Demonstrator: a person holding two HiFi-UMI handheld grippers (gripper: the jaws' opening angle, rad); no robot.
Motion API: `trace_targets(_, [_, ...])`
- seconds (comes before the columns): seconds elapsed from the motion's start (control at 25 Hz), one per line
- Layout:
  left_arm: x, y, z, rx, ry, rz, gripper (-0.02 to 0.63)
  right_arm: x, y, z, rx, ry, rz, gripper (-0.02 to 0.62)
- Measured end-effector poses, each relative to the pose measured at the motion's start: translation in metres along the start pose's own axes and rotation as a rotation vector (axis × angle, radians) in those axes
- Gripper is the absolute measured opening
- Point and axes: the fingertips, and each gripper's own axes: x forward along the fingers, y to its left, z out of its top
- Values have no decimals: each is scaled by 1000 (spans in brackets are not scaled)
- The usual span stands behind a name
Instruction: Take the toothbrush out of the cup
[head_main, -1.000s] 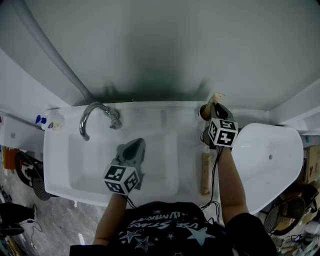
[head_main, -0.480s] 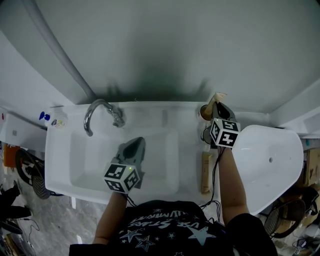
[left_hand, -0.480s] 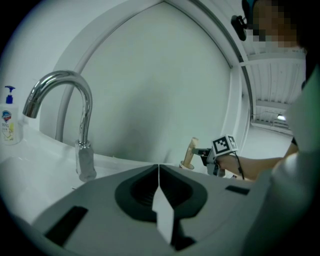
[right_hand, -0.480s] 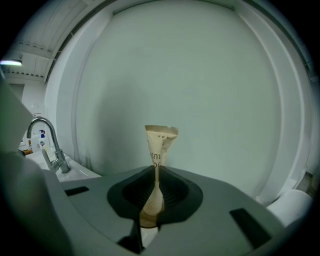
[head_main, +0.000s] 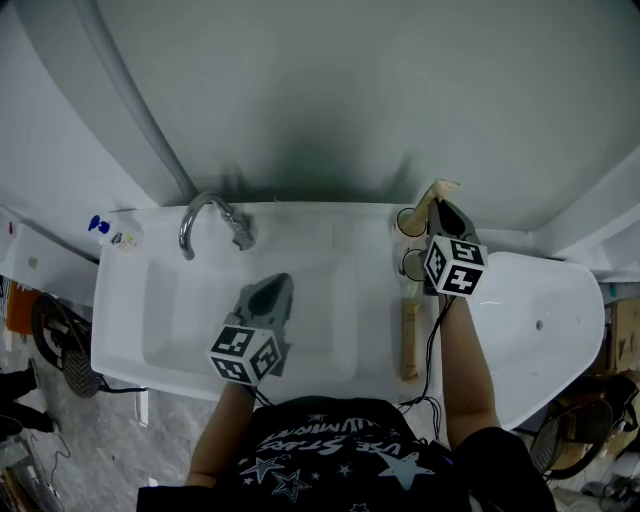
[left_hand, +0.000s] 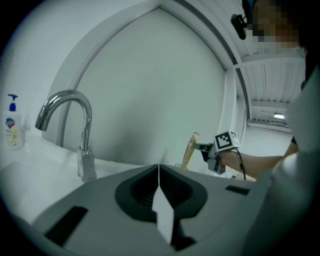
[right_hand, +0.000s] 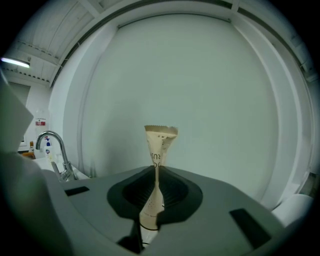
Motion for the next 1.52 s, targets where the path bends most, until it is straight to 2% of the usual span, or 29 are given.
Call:
trace_targets(0.36, [-25, -17, 1, 20, -22, -20, 20, -43, 17, 25, 23, -61, 41, 35])
trace_targets(0.72, [-58, -30, -17, 11, -6, -36, 20, -91, 47, 17, 40, -48, 99, 34])
trace_targets(1.16, [-78, -42, -42, -5, 31, -77, 20, -138, 84, -39, 57, 83, 144, 34])
trace_targets(1.52, [-80, -48, -57, -12, 61, -99, 20, -154, 97, -105, 56, 286, 175, 34])
